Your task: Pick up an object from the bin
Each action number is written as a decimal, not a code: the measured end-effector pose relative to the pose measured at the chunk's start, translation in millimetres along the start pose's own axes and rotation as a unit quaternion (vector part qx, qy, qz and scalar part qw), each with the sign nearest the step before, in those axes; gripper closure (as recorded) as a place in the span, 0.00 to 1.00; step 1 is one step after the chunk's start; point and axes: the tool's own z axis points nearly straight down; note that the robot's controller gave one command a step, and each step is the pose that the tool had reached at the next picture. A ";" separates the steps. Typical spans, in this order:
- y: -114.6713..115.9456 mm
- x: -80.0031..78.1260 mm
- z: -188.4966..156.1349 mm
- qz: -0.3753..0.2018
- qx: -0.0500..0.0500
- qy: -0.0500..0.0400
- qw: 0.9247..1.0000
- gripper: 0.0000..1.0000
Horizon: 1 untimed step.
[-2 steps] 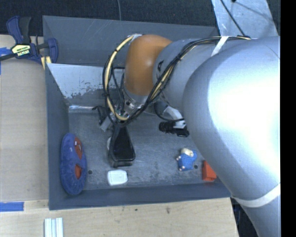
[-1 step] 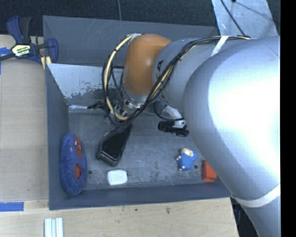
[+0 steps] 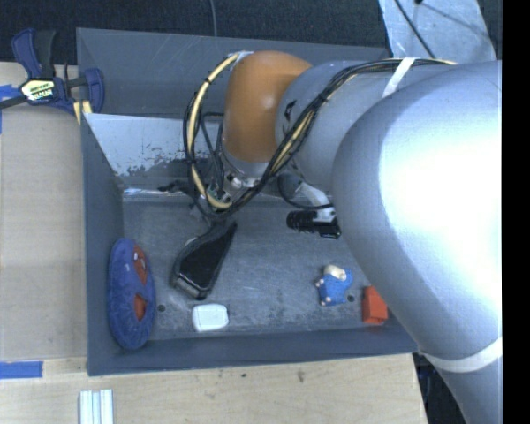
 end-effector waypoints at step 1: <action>0.9 -2.0 -28.2 -0.001 0.001 0.000 1.000 1.00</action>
Offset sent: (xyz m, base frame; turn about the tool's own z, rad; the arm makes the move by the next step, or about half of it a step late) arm 0.0000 0.0000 0.0258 0.0000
